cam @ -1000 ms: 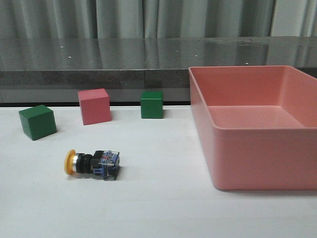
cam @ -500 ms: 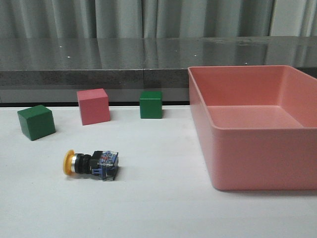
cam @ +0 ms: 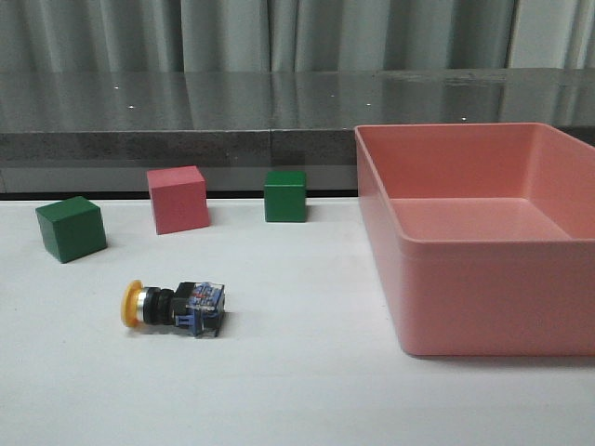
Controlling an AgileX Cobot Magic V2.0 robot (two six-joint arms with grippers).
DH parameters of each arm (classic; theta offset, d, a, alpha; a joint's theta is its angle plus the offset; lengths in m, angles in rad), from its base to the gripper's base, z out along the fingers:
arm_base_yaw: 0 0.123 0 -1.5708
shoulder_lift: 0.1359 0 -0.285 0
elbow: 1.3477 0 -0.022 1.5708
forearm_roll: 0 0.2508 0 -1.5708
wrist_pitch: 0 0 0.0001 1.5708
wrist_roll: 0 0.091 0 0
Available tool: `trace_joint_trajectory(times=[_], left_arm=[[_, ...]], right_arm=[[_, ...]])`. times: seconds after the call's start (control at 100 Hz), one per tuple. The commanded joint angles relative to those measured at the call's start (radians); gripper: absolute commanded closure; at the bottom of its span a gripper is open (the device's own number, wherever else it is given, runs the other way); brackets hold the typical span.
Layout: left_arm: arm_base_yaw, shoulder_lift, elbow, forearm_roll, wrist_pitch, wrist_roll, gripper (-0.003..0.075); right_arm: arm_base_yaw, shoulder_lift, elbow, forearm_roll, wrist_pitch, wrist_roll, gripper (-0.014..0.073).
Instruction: Place and stand button with both arms
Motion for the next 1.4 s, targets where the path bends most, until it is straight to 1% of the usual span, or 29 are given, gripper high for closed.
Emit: trace_joint_trajectory(times=[0.0,0.06,0.11,0.15,0.16,0.18,0.19,0.2,0.21,0.22,0.23,0.25,0.26,0.3,0.35,0.42,0.5,0.58,0.64,0.73,0.8,0.86,0.93,1.12,1.23,1.31,1.39], left_arm=[[-0.004,0.116,-0.106,0.002,-0.052,0.04,0.0734],[-0.006,0.183,-0.147,0.002,-0.043,0.078,0.0694],[-0.012,0.229,-0.177,0.002,-0.034,0.093,0.0618],[-0.018,0.258,-0.196,0.002,-0.034,0.109,0.0524],[-0.022,0.269,-0.199,0.002,-0.037,0.112,0.0486],[-0.027,0.285,-0.206,0.002,-0.045,0.114,0.0447],[-0.027,0.29,-0.208,0.002,-0.047,0.114,0.0405],[-0.029,0.3,-0.21,0.002,-0.054,0.114,0.0384],[-0.032,0.305,-0.211,0.002,-0.059,0.114,0.0339],[-0.032,0.31,-0.212,0.002,-0.073,0.114,0.0318],[-0.032,0.32,-0.212,0.006,-0.08,0.115,0.0277],[-0.032,0.334,-0.212,0.008,-0.099,0.112,0.024],[-0.032,0.339,-0.212,0.001,-0.105,0.112,0.0206],[-0.032,0.368,-0.212,-0.001,-0.135,0.112,0.0129],[-0.032,0.401,-0.212,-0.001,-0.159,0.112,0.008],[-0.032,0.446,-0.212,-0.003,-0.17,0.112,0.0073],[-0.033,0.486,-0.212,-0.054,-0.132,0.112,0.0085],[-0.053,0.538,-0.212,-0.042,-0.134,0.142,0.0096],[-0.086,0.572,-0.212,-0.035,-0.137,0.234,0.0099],[-0.171,0.622,-0.212,-0.035,-0.137,0.408,0.0099],[-0.239,0.658,-0.212,-0.035,-0.139,0.501,0.0099],[-0.287,0.692,-0.212,-0.035,-0.139,0.553,0.0099],[-0.32,0.734,-0.212,-0.035,-0.143,0.592,0.0099],[-0.357,0.826,-0.212,-0.052,-0.116,0.761,0.0099],[-0.358,0.848,-0.212,-0.131,-0.09,0.857,0.0099],[-0.358,0.851,-0.215,-0.229,-0.064,0.93,0.0099],[-0.358,0.851,-0.223,-0.342,-0.022,1.04,0.0099]], right_arm=[[-0.006,0.011,-0.026,0.014,-0.076,0.001,0.0707],[-0.006,0.011,-0.026,0.014,-0.076,0.001,0.0707],[-0.006,0.011,-0.026,0.014,-0.076,0.001,0.0707],[-0.006,0.011,-0.026,0.014,-0.076,0.001,0.0707],[-0.006,0.011,-0.026,0.014,-0.076,0.001,0.0707],[-0.006,0.011,-0.026,0.014,-0.076,0.001,0.0707],[-0.006,0.011,-0.026,0.014,-0.076,0.001,0.0707],[-0.006,0.011,-0.026,0.014,-0.076,0.001,0.0707],[-0.006,0.011,-0.026,0.014,-0.076,0.001,0.0707],[-0.006,0.011,-0.026,0.014,-0.076,0.001,0.0707],[-0.006,0.011,-0.026,0.014,-0.076,0.001,0.0707],[-0.006,0.011,-0.026,0.014,-0.076,0.001,0.0707],[-0.006,0.011,-0.026,0.014,-0.076,0.001,0.0707],[-0.006,0.011,-0.026,0.014,-0.076,0.001,0.0707],[-0.006,0.011,-0.026,0.014,-0.076,0.001,0.0707],[-0.006,0.011,-0.026,0.014,-0.076,0.001,0.0707],[-0.006,0.011,-0.026,0.014,-0.076,0.001,0.0707],[-0.006,0.011,-0.026,0.014,-0.073,0.001,0.0707],[-0.006,0.011,-0.026,0.014,-0.072,0.001,0.0707],[-0.006,0.011,-0.026,0.014,-0.072,0.001,0.0707],[-0.006,0.011,-0.026,0.014,-0.072,0.001,0.0707],[-0.006,0.011,-0.026,0.014,-0.072,0.001,0.0707],[-0.006,0.011,-0.026,0.014,-0.072,0.001,0.0707],[-0.006,0.011,-0.026,0.014,-0.061,0.001,0.0707],[-0.006,0.011,-0.026,0.014,-0.059,0.001,0.0707],[-0.006,0.011,-0.026,0.014,-0.056,0.001,0.0707],[-0.006,0.011,-0.026,0.014,-0.057,0.001,0.0707]])
